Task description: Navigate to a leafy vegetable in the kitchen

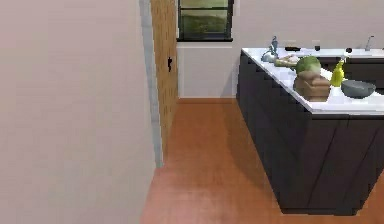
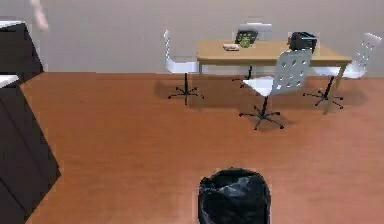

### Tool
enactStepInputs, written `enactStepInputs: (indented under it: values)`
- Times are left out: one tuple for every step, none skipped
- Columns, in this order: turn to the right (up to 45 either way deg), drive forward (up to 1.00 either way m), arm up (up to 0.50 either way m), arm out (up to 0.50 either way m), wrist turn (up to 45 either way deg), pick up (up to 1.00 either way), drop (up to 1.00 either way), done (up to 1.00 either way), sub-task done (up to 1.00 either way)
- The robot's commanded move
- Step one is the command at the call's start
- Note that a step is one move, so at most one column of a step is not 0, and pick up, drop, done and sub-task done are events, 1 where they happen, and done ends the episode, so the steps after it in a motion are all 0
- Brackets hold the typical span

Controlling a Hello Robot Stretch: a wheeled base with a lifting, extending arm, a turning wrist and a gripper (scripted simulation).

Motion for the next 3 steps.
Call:
enactStepInputs:
  values:
    - [45.0, 0.0, 0.0, 0.0, 0.0, 0.0, 0.0, 0.0, 0.0]
    - [9.0, 0.0, 0.0, 0.0, 0.0, 0.0, 0.0, 0.0, 0.0]
    - [0.0, 0.75, 0.0, 0.0, 0.0, 0.0, 0.0, 0.0, 0.0]
